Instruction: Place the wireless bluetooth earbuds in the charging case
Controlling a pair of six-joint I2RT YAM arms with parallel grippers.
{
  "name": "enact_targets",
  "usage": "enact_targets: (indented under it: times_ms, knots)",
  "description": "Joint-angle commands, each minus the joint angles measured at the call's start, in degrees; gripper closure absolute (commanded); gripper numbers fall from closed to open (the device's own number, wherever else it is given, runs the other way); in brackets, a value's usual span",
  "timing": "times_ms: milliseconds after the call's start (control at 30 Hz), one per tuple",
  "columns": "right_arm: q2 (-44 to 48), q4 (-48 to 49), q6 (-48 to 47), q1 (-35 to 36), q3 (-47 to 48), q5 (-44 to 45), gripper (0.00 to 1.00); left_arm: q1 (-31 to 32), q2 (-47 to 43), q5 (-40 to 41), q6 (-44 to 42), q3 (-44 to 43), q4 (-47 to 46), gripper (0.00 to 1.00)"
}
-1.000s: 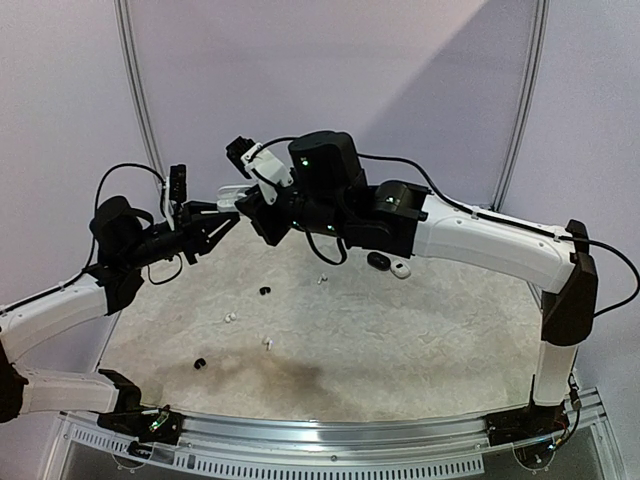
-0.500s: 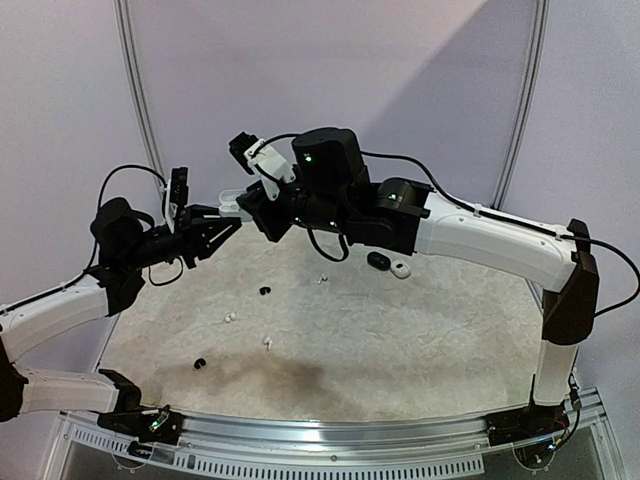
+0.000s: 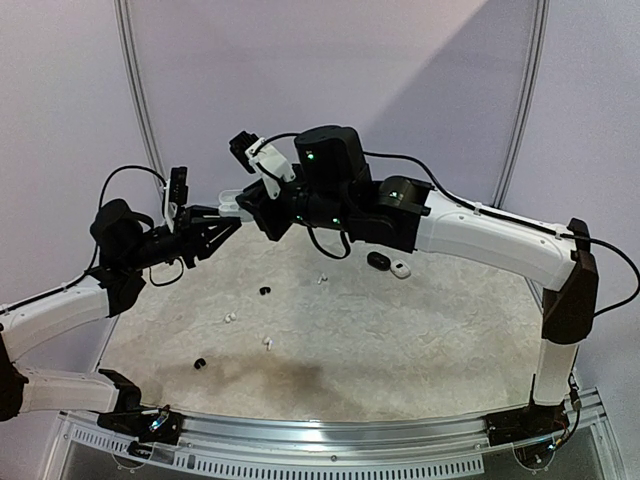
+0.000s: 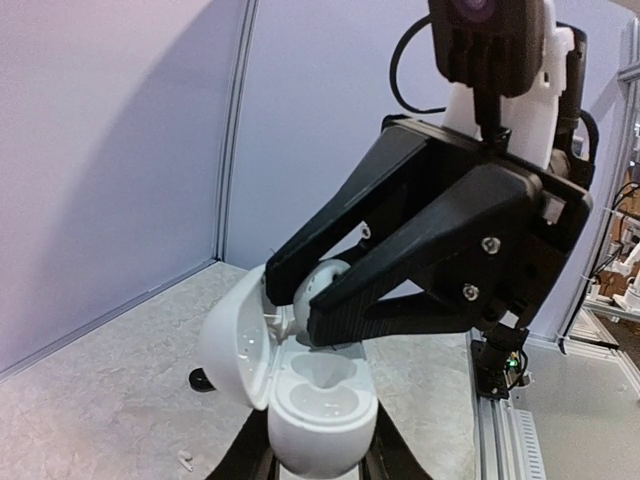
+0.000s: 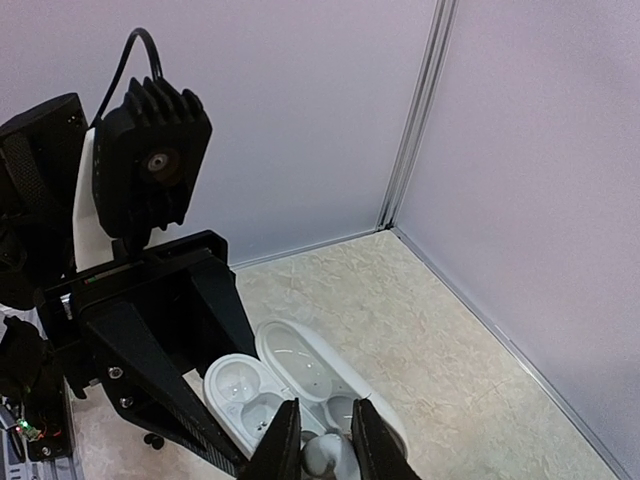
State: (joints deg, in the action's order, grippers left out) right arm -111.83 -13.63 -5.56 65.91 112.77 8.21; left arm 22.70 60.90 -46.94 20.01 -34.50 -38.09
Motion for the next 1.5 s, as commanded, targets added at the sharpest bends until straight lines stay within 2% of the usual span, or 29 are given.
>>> enact_targets:
  times_ms: [0, 333, 533, 933, 1200, 1467]
  knots:
    - [0.0, -0.6, 0.8, -1.6, 0.7, -0.6, 0.84, 1.1, -0.1, -3.3, 1.0, 0.6, -3.9, 1.00]
    - [2.0, -1.4, 3.7, -3.9, 0.2, -9.6, 0.89, 0.9, 0.3, -4.4, -0.3, 0.5, -2.1, 1.00]
    - [2.2, -1.4, 4.1, -4.0, 0.2, -11.5, 0.92, 1.0, 0.2, -4.2, -0.7, 0.4, -1.4, 1.00]
    - [1.7, -4.8, 0.4, -4.1, 0.6, -12.0, 0.87, 1.0, 0.5, -7.4, 0.4, -0.3, -2.6, 1.00]
    - [1.5, -10.3, -3.7, -4.2, 2.7, -14.4, 0.79, 0.9, 1.5, -10.5, 1.8, -0.8, -4.6, 1.00]
    - [1.4, -13.3, -5.6, -4.7, 3.8, -15.0, 0.78, 1.0, 2.5, -14.1, 2.6, -2.1, -5.0, 1.00]
